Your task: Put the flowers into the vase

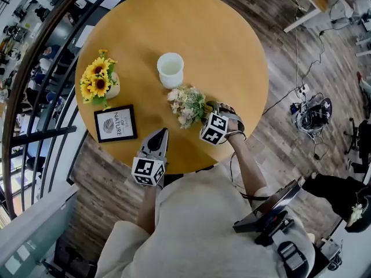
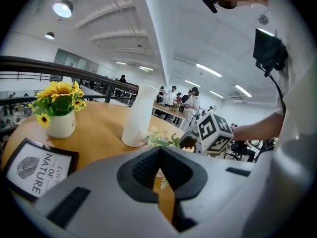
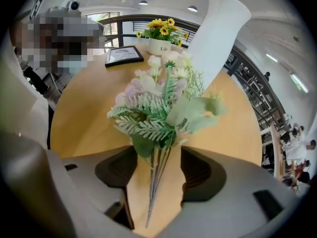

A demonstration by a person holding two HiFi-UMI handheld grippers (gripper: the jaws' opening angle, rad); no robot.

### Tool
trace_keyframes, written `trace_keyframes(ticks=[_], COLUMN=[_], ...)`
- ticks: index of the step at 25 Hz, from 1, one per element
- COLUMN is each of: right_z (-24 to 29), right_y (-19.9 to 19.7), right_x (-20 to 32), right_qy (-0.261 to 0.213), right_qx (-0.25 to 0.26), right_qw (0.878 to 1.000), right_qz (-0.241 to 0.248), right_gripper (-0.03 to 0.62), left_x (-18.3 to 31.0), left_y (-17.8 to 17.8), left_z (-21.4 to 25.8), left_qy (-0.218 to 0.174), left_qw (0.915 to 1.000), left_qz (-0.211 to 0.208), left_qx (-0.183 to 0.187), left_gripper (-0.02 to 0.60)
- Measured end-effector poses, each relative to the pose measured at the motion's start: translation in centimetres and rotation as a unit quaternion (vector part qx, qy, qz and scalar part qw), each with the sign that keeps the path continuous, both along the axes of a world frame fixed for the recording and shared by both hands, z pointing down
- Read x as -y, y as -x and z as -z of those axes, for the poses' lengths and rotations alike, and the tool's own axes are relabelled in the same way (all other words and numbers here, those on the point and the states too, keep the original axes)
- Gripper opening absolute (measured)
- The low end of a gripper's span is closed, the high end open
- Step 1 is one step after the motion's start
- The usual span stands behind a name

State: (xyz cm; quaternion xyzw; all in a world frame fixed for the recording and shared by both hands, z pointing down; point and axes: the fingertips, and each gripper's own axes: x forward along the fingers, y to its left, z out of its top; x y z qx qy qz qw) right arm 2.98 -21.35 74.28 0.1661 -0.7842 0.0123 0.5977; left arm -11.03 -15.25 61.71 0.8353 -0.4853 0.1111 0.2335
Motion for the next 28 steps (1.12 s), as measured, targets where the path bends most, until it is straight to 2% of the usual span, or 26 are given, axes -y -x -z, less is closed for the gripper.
trace_keyframes(ticks=[2,3,5,7,15,18,20,22,23,24,26,28], right_z=[-0.4,-0.6,-0.9,-1.0,1.4,3.4,5.2,7.4,8.7,10.2,13.2,16.1], right_y=[0.2,0.3,0.4,0.4,-0.4,-1.0,-1.4,-1.8,-1.9,-2.1,-2.6,-3.5], right_x=[0.2,0.2,0.2,0.4,1.2,1.7,2.1,2.6,2.9,3.4,4.4,5.3], right_qy=[0.007,0.010,0.011,0.004,-0.058,-0.079,-0.088,-0.087,-0.082,-0.074,-0.054,-0.041], right_qx=[-0.005,-0.005,-0.005,-0.003,0.035,0.073,0.118,0.187,0.235,0.293,0.412,0.500], right_qw=[1.000,1.000,1.000,1.000,0.996,0.991,0.982,0.964,0.948,0.926,0.865,0.806], right_qz=[0.005,0.005,0.001,-0.008,-0.053,-0.083,-0.117,-0.168,-0.197,-0.227,-0.282,-0.315], right_gripper=[0.260,0.202,0.124,0.086,0.066,0.064,0.064,0.064,0.064,0.064,0.064,0.064], left_x=[-0.1,-0.1,-0.1,0.0,0.4,0.6,0.8,0.8,0.8,0.8,0.8,0.8], left_y=[0.3,0.4,0.6,0.7,0.3,-0.2,-0.5,-0.7,-0.8,-0.9,-1.0,-1.2], left_z=[0.0,0.1,0.1,0.1,0.4,0.7,0.9,1.1,1.2,1.2,1.3,1.4], left_qy=[0.001,0.001,0.001,0.000,-0.009,-0.015,-0.019,-0.022,-0.023,-0.024,-0.027,-0.030], left_qw=[1.0000,1.0000,1.0000,1.0000,1.0000,0.9999,0.9998,0.9997,0.9996,0.9996,0.9995,0.9994], left_qz=[0.004,0.005,0.007,0.009,0.000,-0.007,-0.010,-0.013,-0.014,-0.015,-0.017,-0.018], left_qx=[0.002,0.002,0.003,0.003,0.001,0.000,-0.001,-0.002,-0.002,-0.002,-0.003,-0.004], left_gripper=[0.006,0.006,0.006,0.006,0.006,0.006,0.006,0.006,0.006,0.006,0.006,0.006])
